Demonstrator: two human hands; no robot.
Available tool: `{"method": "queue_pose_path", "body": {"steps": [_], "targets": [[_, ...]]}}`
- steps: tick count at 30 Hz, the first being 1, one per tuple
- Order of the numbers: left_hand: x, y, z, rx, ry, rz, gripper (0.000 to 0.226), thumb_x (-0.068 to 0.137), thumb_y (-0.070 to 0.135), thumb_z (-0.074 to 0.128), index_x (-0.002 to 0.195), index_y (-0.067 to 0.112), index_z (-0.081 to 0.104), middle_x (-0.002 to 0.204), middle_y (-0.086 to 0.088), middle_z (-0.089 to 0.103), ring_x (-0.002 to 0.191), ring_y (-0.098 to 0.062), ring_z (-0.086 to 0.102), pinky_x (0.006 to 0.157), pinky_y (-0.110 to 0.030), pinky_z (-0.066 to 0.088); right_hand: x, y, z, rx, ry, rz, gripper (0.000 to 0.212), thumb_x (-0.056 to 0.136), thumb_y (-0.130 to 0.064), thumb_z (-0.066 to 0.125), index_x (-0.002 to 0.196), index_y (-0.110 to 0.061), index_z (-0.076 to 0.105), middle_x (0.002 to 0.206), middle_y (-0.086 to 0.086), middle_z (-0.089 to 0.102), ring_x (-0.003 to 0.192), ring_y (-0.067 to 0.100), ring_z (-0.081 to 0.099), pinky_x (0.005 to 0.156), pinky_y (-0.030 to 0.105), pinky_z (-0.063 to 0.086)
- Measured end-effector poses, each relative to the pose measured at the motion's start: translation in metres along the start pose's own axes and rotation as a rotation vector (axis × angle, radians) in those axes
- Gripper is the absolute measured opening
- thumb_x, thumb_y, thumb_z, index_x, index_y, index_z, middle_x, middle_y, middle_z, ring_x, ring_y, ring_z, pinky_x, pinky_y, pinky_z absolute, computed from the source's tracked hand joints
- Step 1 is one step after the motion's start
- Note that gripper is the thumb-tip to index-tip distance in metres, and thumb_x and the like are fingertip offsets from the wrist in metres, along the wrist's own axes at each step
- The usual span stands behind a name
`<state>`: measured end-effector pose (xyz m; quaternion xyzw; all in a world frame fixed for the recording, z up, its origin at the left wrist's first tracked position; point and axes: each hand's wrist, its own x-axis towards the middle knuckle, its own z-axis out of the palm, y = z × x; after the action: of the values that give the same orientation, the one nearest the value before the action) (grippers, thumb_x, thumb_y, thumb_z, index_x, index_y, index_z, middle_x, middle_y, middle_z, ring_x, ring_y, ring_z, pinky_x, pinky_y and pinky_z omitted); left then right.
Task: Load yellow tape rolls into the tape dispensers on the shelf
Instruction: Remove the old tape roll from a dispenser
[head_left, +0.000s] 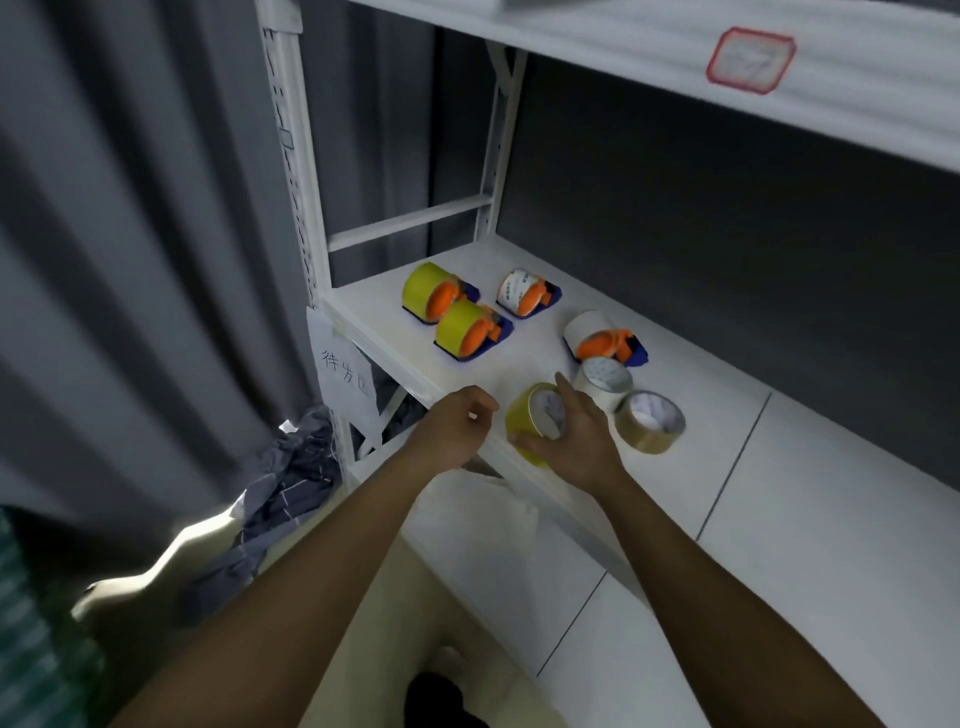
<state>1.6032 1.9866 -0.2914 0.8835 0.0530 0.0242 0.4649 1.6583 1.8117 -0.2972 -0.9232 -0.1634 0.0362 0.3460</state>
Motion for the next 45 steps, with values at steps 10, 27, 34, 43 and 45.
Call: {"method": "queue_pose_path", "body": {"steps": [10, 27, 34, 43, 45], "targets": [[0.101, -0.012, -0.032, 0.075, 0.009, -0.047, 0.027, 0.097, 0.015, 0.04, 0.117, 0.012, 0.058, 0.126, -0.007, 0.058, 0.111, -0.022, 0.055, 0.083, -0.02, 0.039, 0.124, 0.0, 0.02, -0.352, -0.117, -0.065, 0.107, 0.067, -0.055, 0.074, 0.149, -0.019, 0.016, 0.144, 0.011, 0.032, 0.133, 0.033, 0.028, 0.105, 0.044, 0.031], [0.227, 0.013, -0.06, 0.1, -0.045, 0.099, 0.022, 0.096, 0.018, 0.04, 0.108, 0.02, 0.058, 0.113, 0.001, 0.062, 0.092, -0.012, 0.056, 0.068, -0.017, 0.044, 0.235, 0.026, -0.043, -0.786, -0.285, 0.148, 0.07, 0.089, -0.028, 0.042, 0.149, -0.03, 0.007, 0.158, 0.0, 0.001, 0.144, 0.029, 0.001, 0.113, 0.047, 0.011], [0.232, 0.023, -0.063, 0.09, -0.162, 0.201, 0.02, 0.095, 0.01, 0.041, 0.099, 0.004, 0.06, 0.099, -0.007, 0.057, 0.094, -0.02, 0.056, 0.061, -0.009, 0.034, 0.246, 0.019, -0.059, -0.992, -0.454, 0.2, 0.067, 0.081, -0.024, 0.063, 0.141, -0.026, 0.032, 0.14, 0.007, 0.038, 0.126, 0.033, 0.038, 0.099, 0.038, 0.042], [0.225, 0.052, -0.078, -0.029, -0.193, 0.344, 0.059, 0.095, 0.02, 0.05, 0.147, 0.019, 0.022, 0.154, -0.003, 0.02, 0.139, -0.017, 0.025, 0.107, -0.021, 0.023, 0.202, -0.038, -0.089, -0.031, 0.326, -0.11, 0.056, 0.084, -0.028, 0.069, 0.133, -0.023, 0.043, 0.127, 0.003, 0.048, 0.112, 0.02, 0.049, 0.086, 0.032, 0.045], [0.222, 0.056, -0.082, 0.025, -0.109, 0.44, 0.069, 0.095, 0.029, 0.05, 0.149, 0.022, 0.009, 0.158, -0.001, 0.004, 0.145, -0.016, 0.007, 0.111, -0.024, 0.012, 0.189, -0.057, -0.086, 0.217, 0.3, -0.163, 0.05, 0.083, -0.03, 0.07, 0.128, -0.025, 0.049, 0.124, -0.003, 0.054, 0.109, 0.007, 0.054, 0.082, 0.019, 0.047]]}}
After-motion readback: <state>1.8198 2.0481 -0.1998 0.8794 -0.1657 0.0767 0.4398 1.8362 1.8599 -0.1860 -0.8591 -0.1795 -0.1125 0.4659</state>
